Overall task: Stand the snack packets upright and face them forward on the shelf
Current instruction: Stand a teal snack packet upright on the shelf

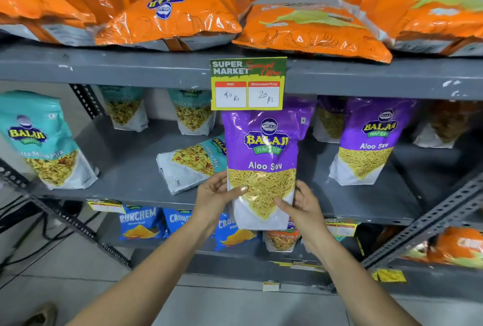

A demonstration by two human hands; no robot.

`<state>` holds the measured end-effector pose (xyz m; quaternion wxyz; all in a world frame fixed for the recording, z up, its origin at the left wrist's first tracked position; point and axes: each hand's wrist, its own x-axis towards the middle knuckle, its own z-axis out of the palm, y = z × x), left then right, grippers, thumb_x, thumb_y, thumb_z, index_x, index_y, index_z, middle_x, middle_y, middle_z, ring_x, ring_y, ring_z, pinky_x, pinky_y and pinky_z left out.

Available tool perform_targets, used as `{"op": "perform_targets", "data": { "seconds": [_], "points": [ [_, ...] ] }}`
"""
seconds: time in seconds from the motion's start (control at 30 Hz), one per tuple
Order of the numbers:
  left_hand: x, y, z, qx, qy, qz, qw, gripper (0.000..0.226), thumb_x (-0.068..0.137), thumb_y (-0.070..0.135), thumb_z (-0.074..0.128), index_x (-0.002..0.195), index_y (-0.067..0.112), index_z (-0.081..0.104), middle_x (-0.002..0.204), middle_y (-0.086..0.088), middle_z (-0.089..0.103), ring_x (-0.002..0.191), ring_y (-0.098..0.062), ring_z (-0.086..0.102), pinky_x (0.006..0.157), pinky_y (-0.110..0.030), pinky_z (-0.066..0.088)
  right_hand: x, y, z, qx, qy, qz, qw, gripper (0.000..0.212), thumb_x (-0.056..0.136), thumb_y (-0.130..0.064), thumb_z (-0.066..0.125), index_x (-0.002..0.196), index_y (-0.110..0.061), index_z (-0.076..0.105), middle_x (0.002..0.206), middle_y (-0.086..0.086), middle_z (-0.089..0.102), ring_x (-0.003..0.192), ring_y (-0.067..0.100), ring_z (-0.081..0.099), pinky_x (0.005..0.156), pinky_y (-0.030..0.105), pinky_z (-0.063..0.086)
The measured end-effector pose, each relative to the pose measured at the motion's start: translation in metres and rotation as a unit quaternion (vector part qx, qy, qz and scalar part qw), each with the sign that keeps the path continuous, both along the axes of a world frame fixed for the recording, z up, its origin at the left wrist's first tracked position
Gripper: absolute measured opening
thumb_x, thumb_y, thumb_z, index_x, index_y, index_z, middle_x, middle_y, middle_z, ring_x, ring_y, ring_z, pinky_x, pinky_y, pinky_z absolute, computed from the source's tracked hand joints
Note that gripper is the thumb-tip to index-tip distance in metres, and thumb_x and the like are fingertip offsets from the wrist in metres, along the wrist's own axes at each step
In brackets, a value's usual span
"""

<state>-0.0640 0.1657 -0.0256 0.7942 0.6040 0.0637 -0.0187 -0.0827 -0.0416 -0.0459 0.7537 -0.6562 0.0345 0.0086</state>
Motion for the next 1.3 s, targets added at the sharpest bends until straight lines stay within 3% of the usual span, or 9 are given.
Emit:
{"op": "perform_targets", "data": {
  "seconds": [0.4,0.5,0.63,0.83,0.9,0.97,1.03,1.1,1.3],
  "points": [
    [0.102,-0.036,-0.007,0.136,-0.026,0.018,0.990,0.036,0.077,-0.016,0.067,0.111,-0.012,0.058,0.104,-0.017,0.069,0.066,0.005,0.067,0.073,-0.027,0.056,0.111,-0.036,-0.025,-0.253,-0.020,-0.025,0.967,0.037,0.083,0.004,0.057,0.109,-0.021,0.050,0.106,0.014,0.070,0.101,0.041,0.064,0.089,0.039,0.047],
    [0.106,-0.031,-0.013,0.172,-0.011,0.022,0.985,0.040,0.079,-0.012,0.068,0.117,-0.013,0.057,0.113,-0.021,0.066,0.071,0.004,0.068,0.068,-0.011,0.055,0.116,-0.040,-0.049,-0.285,0.010,-0.026,0.958,0.032,0.084,-0.003,0.057,0.110,-0.021,0.053,0.105,0.014,0.069,0.100,0.036,0.065,0.096,0.053,0.050],
    [0.103,0.007,-0.004,0.283,-0.036,0.023,0.958,0.033,0.080,-0.006,0.069,0.113,-0.004,0.065,0.111,-0.007,0.067,0.098,-0.016,0.063,0.088,-0.023,0.052,0.084,-0.013,-0.039,-0.191,0.072,-0.206,0.957,0.033,0.080,0.003,0.068,0.109,-0.005,0.056,0.092,0.012,0.063,0.087,0.033,0.063,0.068,0.009,0.049],
    [0.144,0.137,0.000,0.463,0.014,0.139,0.875,0.024,0.076,0.015,0.065,0.096,0.009,0.075,0.097,-0.008,0.077,0.094,-0.024,0.071,0.087,-0.032,0.055,0.051,0.094,-0.056,-0.124,0.153,-0.146,0.970,0.016,0.080,-0.005,0.071,0.069,-0.017,0.069,0.070,0.010,0.066,0.066,0.024,0.061,0.073,0.044,0.055],
    [0.159,0.169,0.000,0.473,0.075,0.085,0.874,0.025,0.078,0.028,0.068,0.090,0.007,0.073,0.091,-0.009,0.075,0.092,-0.026,0.069,0.084,-0.036,0.053,0.061,0.136,-0.042,-0.002,0.216,-0.102,0.971,0.003,0.083,-0.006,0.069,0.085,-0.003,0.070,0.079,0.024,0.061,0.071,0.025,0.062,0.072,0.034,0.056],
    [0.170,0.187,-0.006,0.473,0.097,-0.031,0.875,0.037,0.073,0.051,0.071,0.065,0.015,0.064,0.070,-0.004,0.066,0.078,-0.021,0.062,0.075,-0.034,0.046,0.075,0.170,-0.032,0.095,0.275,-0.083,0.953,0.038,0.087,-0.012,0.067,0.112,0.016,0.058,0.112,0.048,0.053,0.108,0.047,0.062,0.092,0.037,0.054],
    [0.186,0.199,-0.026,0.438,0.101,-0.078,0.890,0.053,0.048,0.076,0.072,0.063,0.025,0.065,0.080,-0.001,0.071,0.087,-0.014,0.064,0.086,-0.035,0.050,0.091,0.199,-0.028,0.138,0.308,-0.076,0.938,0.061,0.087,-0.025,0.068,0.128,0.016,0.047,0.139,0.041,0.038,0.133,0.048,0.039,0.109,0.049,0.041],
    [0.192,0.204,-0.036,0.391,0.095,-0.087,0.911,0.052,0.048,0.071,0.078,0.077,0.029,0.072,0.100,0.003,0.072,0.101,-0.010,0.063,0.097,-0.032,0.048,0.106,0.222,-0.029,0.141,0.311,-0.103,0.934,0.055,0.083,-0.033,0.072,0.114,0.010,0.058,0.137,0.038,0.046,0.131,0.045,0.046,0.107,0.048,0.044],
    [0.181,0.208,-0.031,0.329,0.117,-0.103,0.931,0.030,0.073,0.029,0.081,0.088,0.006,0.071,0.074,0.001,0.063,0.075,-0.013,0.061,0.059,-0.011,0.043,0.124,0.249,-0.045,0.114,0.291,-0.221,0.924,0.038,0.077,-0.020,0.079,0.103,0.003,0.065,0.107,0.015,0.069,0.102,0.032,0.067,0.092,0.039,0.055]
  ]
}}
